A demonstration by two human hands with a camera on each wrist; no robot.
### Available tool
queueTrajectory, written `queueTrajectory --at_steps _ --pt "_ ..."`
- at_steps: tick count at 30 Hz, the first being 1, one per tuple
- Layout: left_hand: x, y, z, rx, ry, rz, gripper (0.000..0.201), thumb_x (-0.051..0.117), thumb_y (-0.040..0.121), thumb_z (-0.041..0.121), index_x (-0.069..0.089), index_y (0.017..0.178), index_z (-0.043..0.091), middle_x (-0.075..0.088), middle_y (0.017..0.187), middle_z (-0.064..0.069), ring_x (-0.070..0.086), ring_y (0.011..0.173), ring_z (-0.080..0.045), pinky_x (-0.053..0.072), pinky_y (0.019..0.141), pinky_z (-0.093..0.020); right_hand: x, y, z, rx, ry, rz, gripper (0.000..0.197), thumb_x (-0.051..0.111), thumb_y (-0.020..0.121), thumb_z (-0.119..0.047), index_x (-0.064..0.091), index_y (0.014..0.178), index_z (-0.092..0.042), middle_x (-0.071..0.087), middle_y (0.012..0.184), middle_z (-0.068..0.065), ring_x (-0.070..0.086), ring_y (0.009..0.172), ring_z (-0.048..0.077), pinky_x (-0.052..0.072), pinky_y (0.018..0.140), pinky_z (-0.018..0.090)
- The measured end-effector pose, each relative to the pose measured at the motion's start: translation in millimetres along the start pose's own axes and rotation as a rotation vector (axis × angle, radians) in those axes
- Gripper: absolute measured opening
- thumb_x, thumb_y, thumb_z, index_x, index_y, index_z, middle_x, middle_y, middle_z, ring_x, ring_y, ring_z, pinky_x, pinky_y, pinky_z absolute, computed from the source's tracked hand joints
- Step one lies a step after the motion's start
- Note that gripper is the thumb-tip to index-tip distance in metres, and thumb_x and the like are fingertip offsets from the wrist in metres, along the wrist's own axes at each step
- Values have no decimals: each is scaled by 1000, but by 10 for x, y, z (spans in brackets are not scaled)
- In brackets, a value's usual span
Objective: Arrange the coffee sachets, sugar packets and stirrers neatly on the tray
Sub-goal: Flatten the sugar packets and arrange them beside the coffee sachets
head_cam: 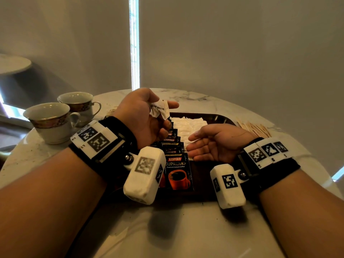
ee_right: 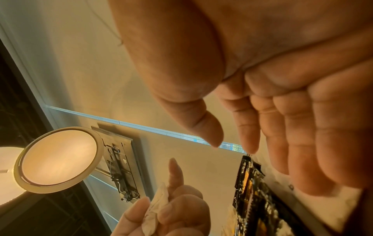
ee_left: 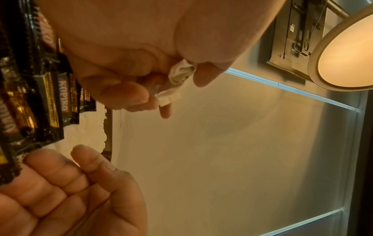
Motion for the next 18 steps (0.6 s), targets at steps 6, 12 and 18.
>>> queueTrajectory --at_steps 6,12,18 --pt "-5 22 -2 62 79 61 34 40 92 15 57 121 9 55 80 -5 53 64 -17 40 49 -24 -23 -22 -56 -55 8 18 19 52 98 -18 62 103 -3 71 86 15 71 74 25 58 67 32" --pt "58 6 12 141 171 9 8 58 94 7 62 99 11 66 74 -3 51 60 -12 42 53 -23 24 -158 -310 -335 133 9 25 64 84 -32 63 95 -9 63 77 6 62 63 17 46 54 25" --pt "106 -2 20 168 199 -65 27 73 70 16 64 94 9 69 82 -8 56 61 -13 44 57 -25 169 -249 -421 -472 138 0 37 75 74 -21 59 103 -5 69 87 12 65 64 21 48 51 27"
Point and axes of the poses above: each hand's wrist, its own y-axis towards the middle knuckle, its own x-axis out of the palm, z = x × y, the point moved 7 cm from there along y, towards the middle knuckle
